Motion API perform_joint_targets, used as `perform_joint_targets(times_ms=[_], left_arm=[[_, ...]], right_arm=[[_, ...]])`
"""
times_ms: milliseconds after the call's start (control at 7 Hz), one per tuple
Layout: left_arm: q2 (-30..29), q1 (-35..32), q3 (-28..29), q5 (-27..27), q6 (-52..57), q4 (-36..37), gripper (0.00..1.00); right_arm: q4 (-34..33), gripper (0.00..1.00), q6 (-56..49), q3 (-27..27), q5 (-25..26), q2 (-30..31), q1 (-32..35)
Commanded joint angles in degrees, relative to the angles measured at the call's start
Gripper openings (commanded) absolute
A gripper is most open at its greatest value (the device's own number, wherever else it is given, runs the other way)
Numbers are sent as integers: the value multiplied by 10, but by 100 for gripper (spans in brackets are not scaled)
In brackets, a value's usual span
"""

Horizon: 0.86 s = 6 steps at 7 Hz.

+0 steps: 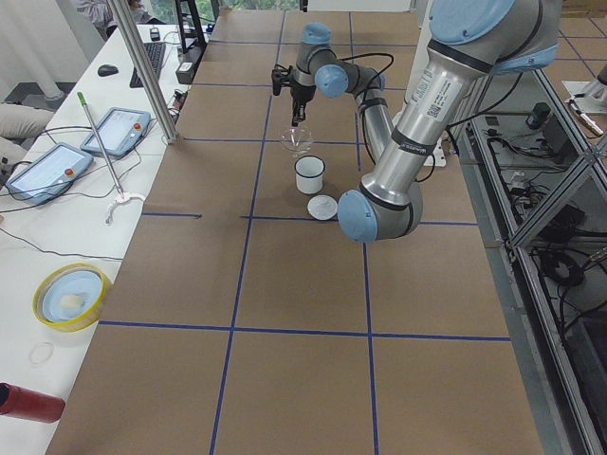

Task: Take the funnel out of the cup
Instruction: 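Lift the glass funnel up out of the white mug with the left gripper, then carry the funnel farther from the robot and set it on the table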

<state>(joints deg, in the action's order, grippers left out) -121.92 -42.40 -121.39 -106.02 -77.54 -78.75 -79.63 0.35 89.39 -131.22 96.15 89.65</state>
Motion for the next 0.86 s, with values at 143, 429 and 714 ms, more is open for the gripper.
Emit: perform_joint_targets(times_ms=[143, 429, 714], left_arm=[[5, -44, 138, 145, -261, -269, 0], [-1, -49, 275, 235, -385, -439, 0], [-81, -46, 457, 330, -461, -526, 0]], right_arm=[[0, 100, 0, 0, 0, 0, 0], [0, 100, 0, 0, 0, 0, 0], [0, 100, 0, 1, 0, 0, 0]])
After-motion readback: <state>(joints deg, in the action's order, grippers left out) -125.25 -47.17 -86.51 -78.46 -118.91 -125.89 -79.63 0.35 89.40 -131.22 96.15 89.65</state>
